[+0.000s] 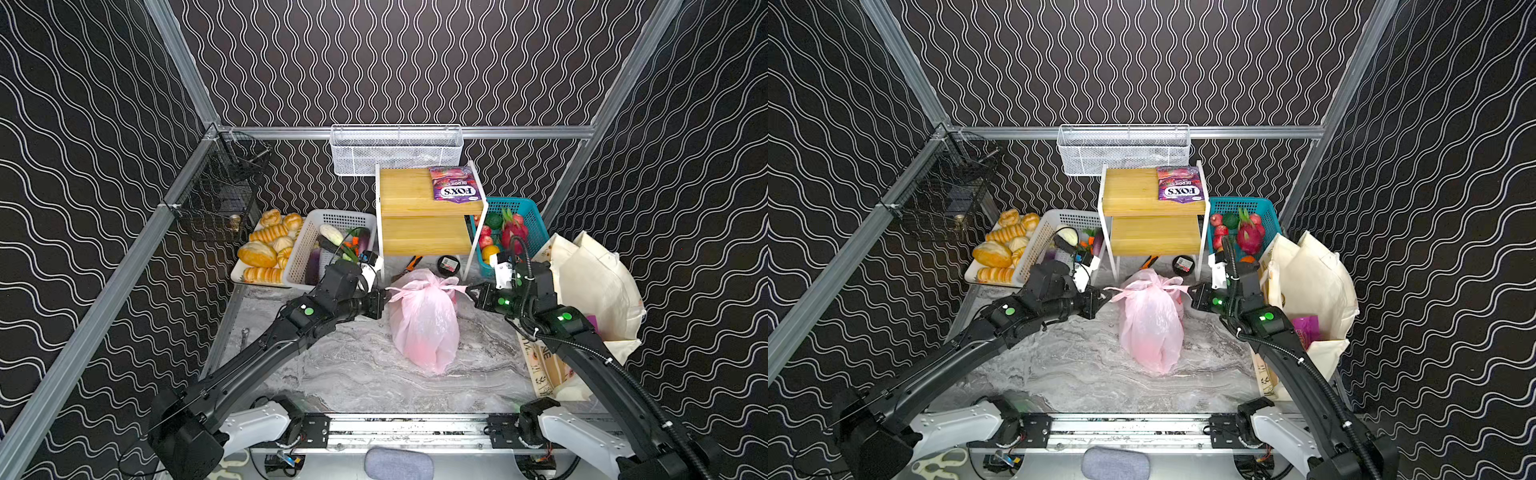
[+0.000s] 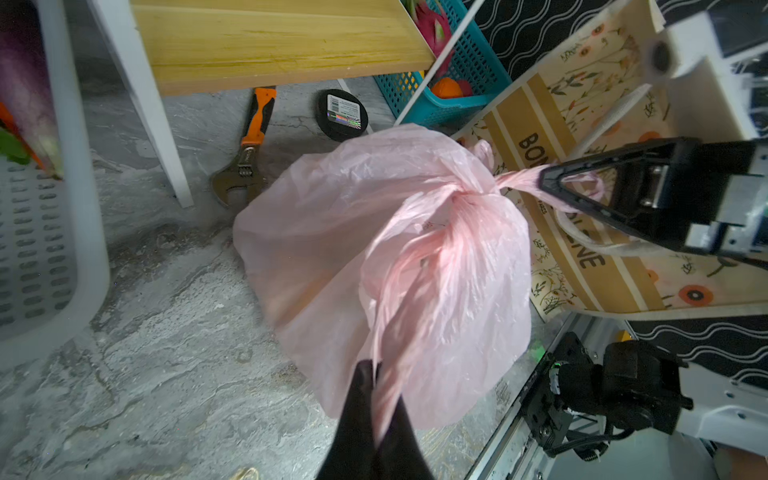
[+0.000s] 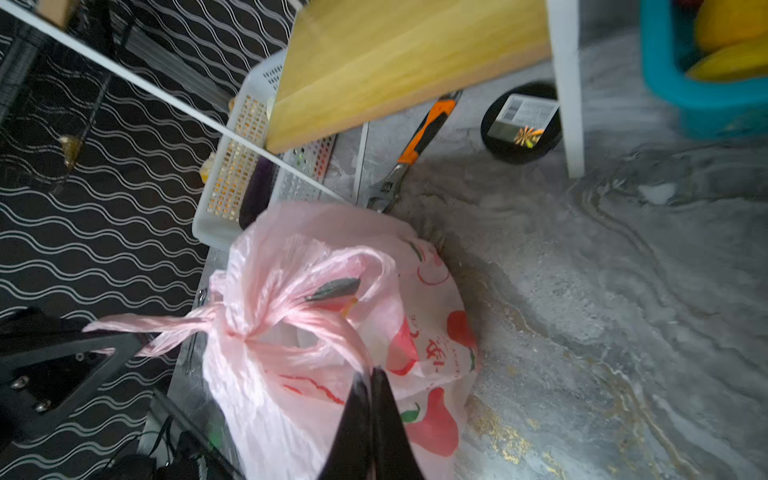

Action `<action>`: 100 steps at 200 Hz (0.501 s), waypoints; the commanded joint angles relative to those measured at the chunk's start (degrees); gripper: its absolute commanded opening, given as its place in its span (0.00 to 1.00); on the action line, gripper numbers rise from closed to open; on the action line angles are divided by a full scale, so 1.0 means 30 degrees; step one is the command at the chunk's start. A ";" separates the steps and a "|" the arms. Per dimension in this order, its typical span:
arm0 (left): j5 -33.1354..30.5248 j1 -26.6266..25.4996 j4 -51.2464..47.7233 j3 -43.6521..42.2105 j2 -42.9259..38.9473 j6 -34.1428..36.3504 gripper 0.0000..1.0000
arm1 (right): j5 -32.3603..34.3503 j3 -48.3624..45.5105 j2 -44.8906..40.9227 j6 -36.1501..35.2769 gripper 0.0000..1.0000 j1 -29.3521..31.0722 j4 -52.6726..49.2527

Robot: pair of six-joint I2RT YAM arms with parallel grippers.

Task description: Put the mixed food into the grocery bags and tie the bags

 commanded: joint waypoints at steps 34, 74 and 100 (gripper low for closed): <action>-0.2776 0.2487 -0.2768 -0.1883 -0.0712 -0.1335 0.00 | 0.8964 -0.1500 -0.0890 0.2773 0.00 -0.0258 0.1402; -0.3055 0.4997 -0.3460 -0.5628 -0.2236 -0.2519 0.00 | 0.8310 -0.3476 -0.0875 0.4796 0.00 -0.0653 0.1685; -0.3530 0.5541 -0.4281 -0.4930 -0.2482 -0.1778 0.00 | 0.8765 -0.1286 -0.0848 0.3378 0.00 -0.0631 0.1134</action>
